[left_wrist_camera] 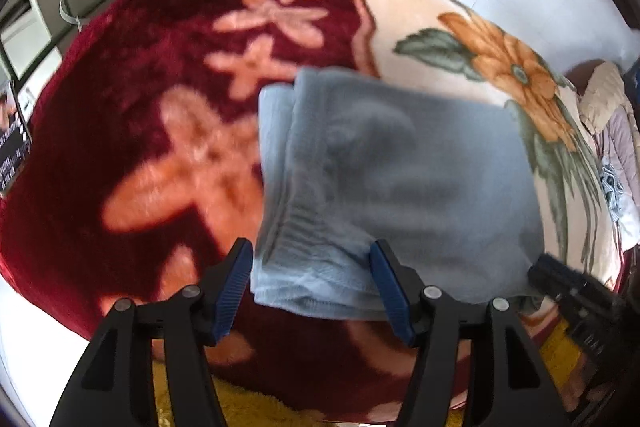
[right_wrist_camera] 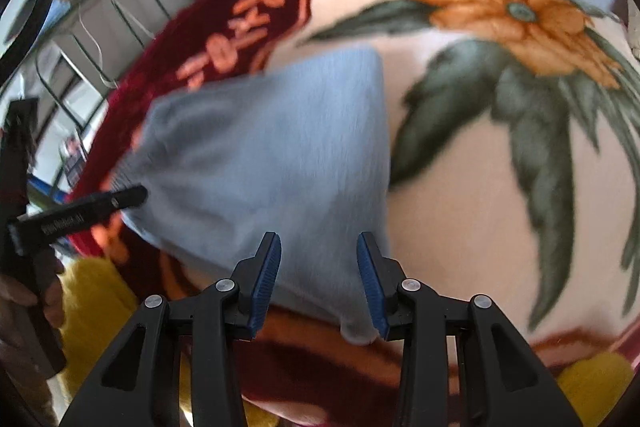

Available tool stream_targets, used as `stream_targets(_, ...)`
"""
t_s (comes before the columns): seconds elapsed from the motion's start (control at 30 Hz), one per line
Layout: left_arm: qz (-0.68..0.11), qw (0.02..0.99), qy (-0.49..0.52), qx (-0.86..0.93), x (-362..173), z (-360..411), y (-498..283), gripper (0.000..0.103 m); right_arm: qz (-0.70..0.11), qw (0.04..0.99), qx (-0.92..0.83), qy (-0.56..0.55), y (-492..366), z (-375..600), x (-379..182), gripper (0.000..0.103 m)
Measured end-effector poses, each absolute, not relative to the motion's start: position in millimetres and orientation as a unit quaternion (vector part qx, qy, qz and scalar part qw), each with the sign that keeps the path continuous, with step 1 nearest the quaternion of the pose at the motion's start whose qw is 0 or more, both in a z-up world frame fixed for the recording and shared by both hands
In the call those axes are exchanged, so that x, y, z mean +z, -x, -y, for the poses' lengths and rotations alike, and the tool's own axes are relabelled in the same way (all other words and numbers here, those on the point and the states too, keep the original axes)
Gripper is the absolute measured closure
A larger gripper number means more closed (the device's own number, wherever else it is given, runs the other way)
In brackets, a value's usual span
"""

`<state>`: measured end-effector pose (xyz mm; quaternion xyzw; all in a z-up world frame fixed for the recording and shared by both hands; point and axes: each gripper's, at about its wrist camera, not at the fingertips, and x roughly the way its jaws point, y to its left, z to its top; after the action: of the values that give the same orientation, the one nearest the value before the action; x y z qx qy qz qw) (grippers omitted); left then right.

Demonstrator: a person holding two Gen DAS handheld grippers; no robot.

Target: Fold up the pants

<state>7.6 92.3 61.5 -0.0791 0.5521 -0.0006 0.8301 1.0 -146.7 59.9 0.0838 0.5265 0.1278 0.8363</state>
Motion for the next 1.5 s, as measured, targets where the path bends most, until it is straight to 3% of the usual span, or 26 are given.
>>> stream_targets(0.2,-0.566,0.82,0.087,0.002,38,-103,-5,0.03,-0.515,0.848,0.123,-0.032,10,136,39,0.061)
stream_targets(0.63,-0.543,0.838,0.063,0.0,66,-95,18,0.029,-0.517,0.846,0.112,-0.063,14,141,55,0.06)
stream_targets(0.93,-0.523,0.85,0.064,-0.009,89,-81,43,0.021,-0.517,0.84,0.133,-0.103,32,140,76,0.047)
stream_targets(1.5,-0.538,0.842,0.049,0.001,61,-64,63,0.016,-0.521,0.84,0.135,-0.074,60,122,70,0.042)
